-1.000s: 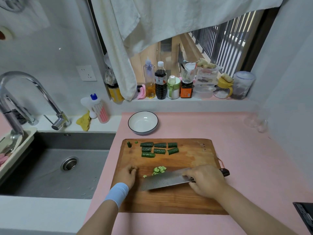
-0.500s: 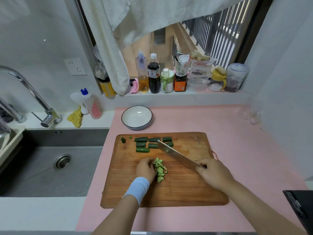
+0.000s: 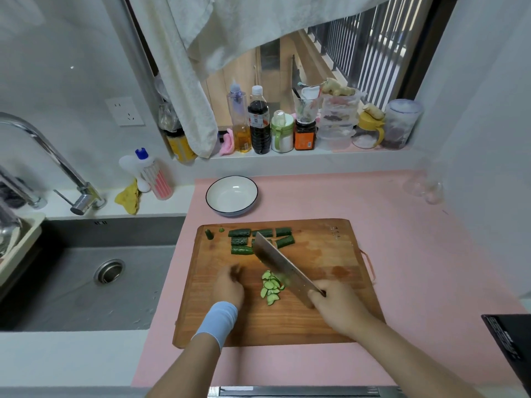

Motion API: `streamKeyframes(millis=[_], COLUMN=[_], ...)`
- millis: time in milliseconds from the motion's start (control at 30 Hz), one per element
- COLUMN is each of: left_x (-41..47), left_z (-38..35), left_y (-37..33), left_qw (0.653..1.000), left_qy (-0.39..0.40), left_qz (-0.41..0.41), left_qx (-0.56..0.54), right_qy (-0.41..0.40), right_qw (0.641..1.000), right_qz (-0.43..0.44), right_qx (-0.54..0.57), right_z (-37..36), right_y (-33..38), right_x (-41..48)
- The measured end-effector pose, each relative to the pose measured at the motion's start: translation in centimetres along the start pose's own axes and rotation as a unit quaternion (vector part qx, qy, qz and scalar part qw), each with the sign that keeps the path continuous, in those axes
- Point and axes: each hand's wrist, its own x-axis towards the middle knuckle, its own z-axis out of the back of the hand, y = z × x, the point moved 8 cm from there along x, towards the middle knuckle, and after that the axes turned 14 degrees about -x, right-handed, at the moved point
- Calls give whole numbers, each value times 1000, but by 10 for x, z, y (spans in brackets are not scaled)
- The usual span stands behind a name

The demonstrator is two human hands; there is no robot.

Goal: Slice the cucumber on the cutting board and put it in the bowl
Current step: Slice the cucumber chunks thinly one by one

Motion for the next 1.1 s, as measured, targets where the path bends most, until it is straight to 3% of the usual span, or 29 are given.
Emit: streamKeyframes(millis=[200,333,500,667,933,1100], left_x=[-24,-23,-23,-19,-15,-23], left_z=[47,27,-3,-26,-72,-108], left_y=[-13,-3,-9,-24,-48,-89], left_qw=[991,999,996,987,973,956], left_qy=[-106,-24,51,81,149,181], left_qz=[-11,5,1,-52,-97,-194], left_qx=[77,27,70,127,145,126], right_qy=[66,64,21,-31,-56,-52], right_qw=[998,998,997,991,988,982], right_qz=[17,-6,-64,-122,-144,-152], right_qx=[-9,-19,-26,-38,15,97], right_z=[-43,-47,-26,1,35,52], right_y=[36,31,2,-32,-58,-62], right_x=[-11,-14,-11,-3,9,6])
